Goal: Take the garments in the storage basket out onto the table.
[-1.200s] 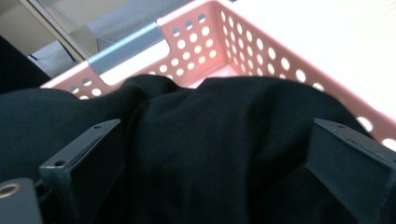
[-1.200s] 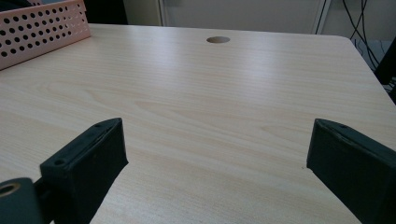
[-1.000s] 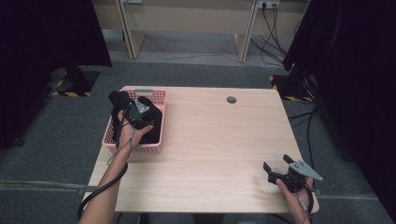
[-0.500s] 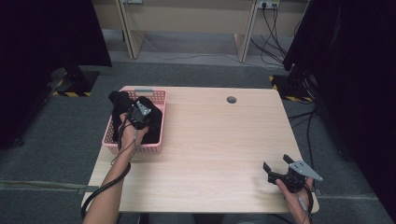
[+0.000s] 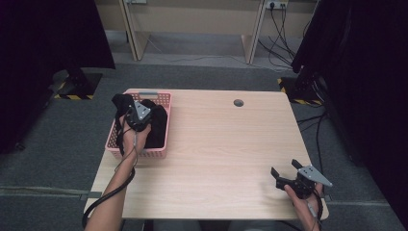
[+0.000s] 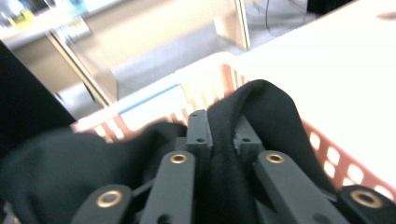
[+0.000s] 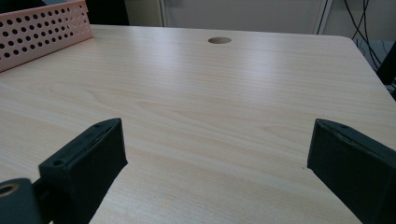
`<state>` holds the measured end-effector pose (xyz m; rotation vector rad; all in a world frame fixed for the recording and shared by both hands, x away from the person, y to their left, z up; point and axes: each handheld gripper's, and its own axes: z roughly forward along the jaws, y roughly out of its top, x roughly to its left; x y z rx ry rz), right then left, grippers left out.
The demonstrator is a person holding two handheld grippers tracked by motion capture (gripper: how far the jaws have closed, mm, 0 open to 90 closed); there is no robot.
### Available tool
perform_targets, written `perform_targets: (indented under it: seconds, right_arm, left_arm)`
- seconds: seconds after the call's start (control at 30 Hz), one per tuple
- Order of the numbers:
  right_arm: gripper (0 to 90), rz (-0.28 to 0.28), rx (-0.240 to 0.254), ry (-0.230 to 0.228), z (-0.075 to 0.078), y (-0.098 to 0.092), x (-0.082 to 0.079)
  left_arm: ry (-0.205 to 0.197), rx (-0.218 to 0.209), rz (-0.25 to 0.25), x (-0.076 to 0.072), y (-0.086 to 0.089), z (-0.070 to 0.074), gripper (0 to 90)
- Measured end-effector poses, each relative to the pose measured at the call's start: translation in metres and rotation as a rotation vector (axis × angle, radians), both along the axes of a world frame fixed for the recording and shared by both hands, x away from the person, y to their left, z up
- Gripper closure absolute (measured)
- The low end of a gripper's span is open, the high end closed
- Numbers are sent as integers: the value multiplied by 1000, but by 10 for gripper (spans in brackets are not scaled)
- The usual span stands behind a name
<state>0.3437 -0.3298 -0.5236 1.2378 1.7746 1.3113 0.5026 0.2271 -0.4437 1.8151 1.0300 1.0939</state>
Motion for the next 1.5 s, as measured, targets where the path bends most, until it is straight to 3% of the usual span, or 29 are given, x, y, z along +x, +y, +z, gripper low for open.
perform_targets:
  seconds: [0.17, 0.37, 0.87, 0.97, 1.3, 1.33, 1.5]
  right_arm:
    - [45, 3, -1, -3, 0, 0, 0]
    - [45, 2, 4, 1, 0, 0, 0]
    - [45, 3, 4, 2, 0, 0, 0]
    - [45, 3, 4, 4, 0, 0, 0]
    - [45, 4, 6, 4, 0, 0, 0]
    - [45, 5, 6, 4, 0, 0, 0]
    - [45, 4, 8, 5, 0, 0, 0]
  left_arm:
    - [-57, -14, -3, -4, 2, 13, 849]
    - [-141, -77, -18, -10, 3, 34, 847]
    - [-307, -181, -54, -19, 3, 111, 848]
    - [-325, -211, -71, -21, 1, 125, 841]
    - [-389, -240, -110, -27, -11, 160, 861]
    - [-404, -235, -120, -28, -14, 168, 862]
    - [-417, -231, -128, -29, -16, 175, 865]
